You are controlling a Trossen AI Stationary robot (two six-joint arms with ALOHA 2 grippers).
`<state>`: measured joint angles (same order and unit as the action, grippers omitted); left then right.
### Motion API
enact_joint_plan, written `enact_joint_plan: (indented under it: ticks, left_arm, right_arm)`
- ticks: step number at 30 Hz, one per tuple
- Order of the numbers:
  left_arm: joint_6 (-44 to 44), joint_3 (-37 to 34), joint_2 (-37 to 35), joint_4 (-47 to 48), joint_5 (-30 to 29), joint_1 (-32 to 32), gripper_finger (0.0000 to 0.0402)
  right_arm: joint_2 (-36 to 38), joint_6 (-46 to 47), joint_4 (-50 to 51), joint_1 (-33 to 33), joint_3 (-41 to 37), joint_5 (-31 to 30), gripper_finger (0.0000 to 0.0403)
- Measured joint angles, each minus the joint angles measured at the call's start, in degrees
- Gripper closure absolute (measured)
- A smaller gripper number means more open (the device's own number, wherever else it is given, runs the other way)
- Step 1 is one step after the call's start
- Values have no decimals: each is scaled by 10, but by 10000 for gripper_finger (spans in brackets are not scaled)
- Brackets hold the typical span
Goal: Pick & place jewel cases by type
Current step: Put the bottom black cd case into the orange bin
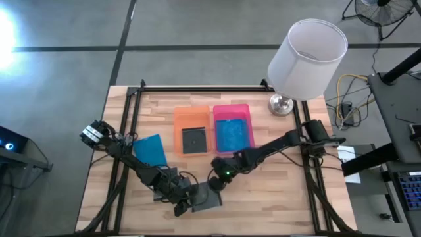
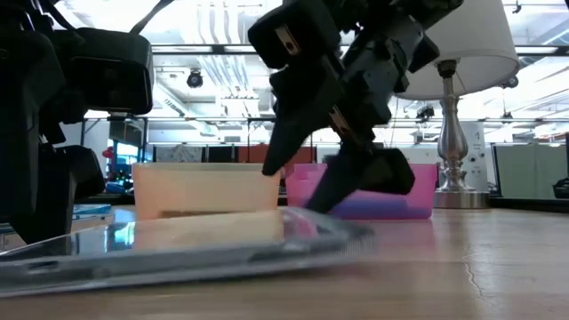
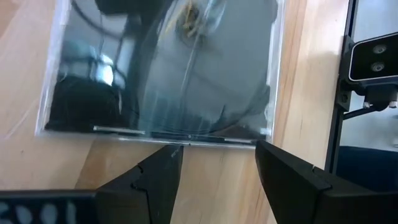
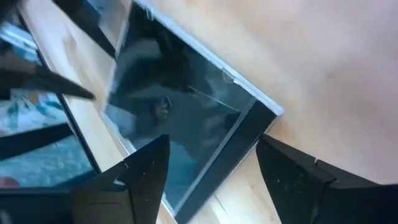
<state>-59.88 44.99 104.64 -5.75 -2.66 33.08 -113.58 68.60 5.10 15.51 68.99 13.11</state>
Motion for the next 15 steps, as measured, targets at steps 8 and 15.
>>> enact_joint_plan:
  ticks: [8, 15]
  left_arm:
    - [0, 0, 0, -1, -3, 0, 207]
    - [0, -1, 0, -7, -4, -1, 207]
  right_arm:
    - [53, -4, -9, 0, 1, -28, 204]
    - [63, -4, -57, 1, 5, -47, 205]
